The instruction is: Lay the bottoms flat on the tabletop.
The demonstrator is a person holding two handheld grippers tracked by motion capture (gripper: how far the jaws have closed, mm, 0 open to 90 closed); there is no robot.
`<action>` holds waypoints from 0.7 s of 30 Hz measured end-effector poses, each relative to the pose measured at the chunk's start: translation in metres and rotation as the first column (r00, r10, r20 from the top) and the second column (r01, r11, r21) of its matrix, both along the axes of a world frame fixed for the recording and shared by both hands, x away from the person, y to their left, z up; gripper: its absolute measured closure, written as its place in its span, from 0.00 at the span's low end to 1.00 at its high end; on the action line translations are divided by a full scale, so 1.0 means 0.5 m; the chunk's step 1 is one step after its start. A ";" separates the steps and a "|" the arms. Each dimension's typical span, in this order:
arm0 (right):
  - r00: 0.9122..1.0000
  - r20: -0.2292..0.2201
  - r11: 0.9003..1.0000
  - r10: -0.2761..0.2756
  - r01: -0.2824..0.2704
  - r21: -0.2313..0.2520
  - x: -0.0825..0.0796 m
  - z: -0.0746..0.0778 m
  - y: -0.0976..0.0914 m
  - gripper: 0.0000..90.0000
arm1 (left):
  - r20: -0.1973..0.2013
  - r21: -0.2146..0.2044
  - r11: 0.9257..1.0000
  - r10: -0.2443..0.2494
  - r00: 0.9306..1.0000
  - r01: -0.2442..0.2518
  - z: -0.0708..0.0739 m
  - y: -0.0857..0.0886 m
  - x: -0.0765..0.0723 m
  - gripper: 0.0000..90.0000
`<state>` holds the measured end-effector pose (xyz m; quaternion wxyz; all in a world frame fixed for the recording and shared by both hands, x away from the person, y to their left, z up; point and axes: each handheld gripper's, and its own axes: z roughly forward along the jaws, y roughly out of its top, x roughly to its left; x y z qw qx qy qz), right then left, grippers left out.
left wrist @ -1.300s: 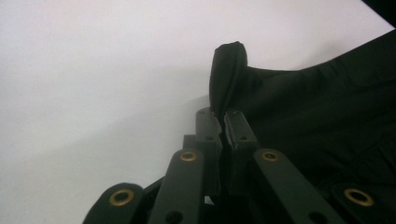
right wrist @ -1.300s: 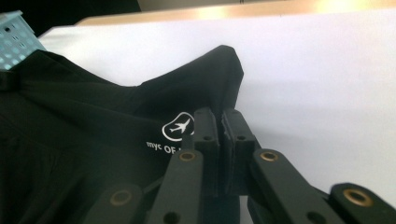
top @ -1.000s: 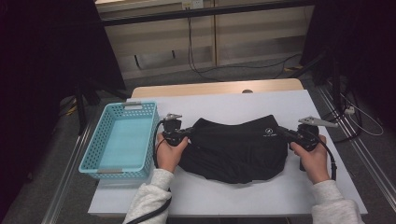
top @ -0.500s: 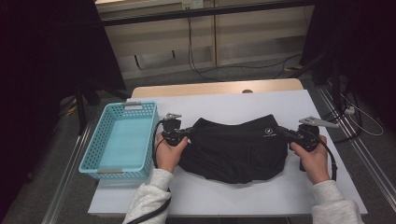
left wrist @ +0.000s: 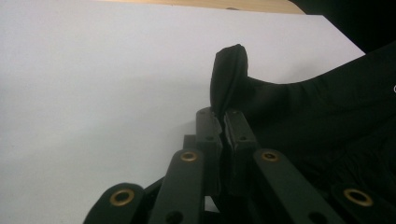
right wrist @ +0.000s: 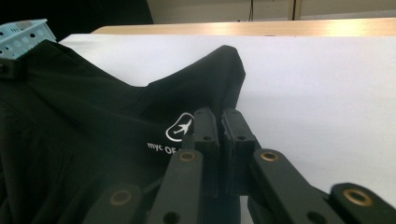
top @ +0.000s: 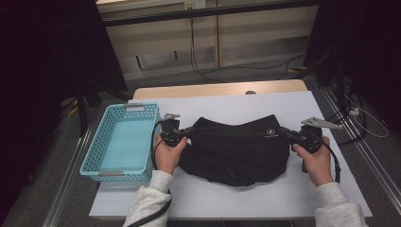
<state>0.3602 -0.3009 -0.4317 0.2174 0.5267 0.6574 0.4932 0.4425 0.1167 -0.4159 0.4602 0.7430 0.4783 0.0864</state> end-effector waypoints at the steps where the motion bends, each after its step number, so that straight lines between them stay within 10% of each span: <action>1: 1.000 0.000 1.000 0.000 0.000 0.000 0.000 0.000 0.000 0.95 | 0.000 0.000 1.000 0.000 1.000 0.000 0.000 0.000 0.000 0.96; 21: 0.999 0.047 0.999 0.027 -0.025 -0.037 -0.003 0.021 0.011 0.95 | 0.036 -0.031 0.999 0.020 0.999 -0.019 0.024 0.020 -0.007 0.96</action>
